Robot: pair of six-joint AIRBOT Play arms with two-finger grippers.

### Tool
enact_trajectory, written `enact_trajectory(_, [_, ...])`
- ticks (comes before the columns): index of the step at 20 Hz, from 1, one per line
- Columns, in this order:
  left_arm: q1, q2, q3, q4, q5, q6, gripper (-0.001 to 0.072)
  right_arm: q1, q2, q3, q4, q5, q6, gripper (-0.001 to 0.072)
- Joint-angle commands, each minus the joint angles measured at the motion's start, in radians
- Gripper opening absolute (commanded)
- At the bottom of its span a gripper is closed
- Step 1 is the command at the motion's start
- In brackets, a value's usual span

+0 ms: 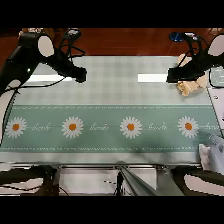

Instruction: Fold the shirts.

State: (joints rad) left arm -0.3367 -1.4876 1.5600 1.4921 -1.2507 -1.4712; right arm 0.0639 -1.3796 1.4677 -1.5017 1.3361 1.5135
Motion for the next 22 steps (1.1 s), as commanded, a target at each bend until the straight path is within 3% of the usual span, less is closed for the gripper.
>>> enact_trajectory(1, [0.000,-0.001,0.001,0.000,0.000,0.000,0.0633,0.000,0.000,0.001,0.000,0.000,0.000,0.0593])
enact_trajectory(14, [0.000,-0.001,0.001,0.000,0.000,0.000,0.0633,0.000,0.000,0.001,0.000,0.000,0.000,0.0593])
enact_trajectory(22, [0.000,-0.011,0.001,0.000,0.016,0.000,0.0633,0.000,-0.003,0.001,0.000,-0.416,0.030,0.0593])
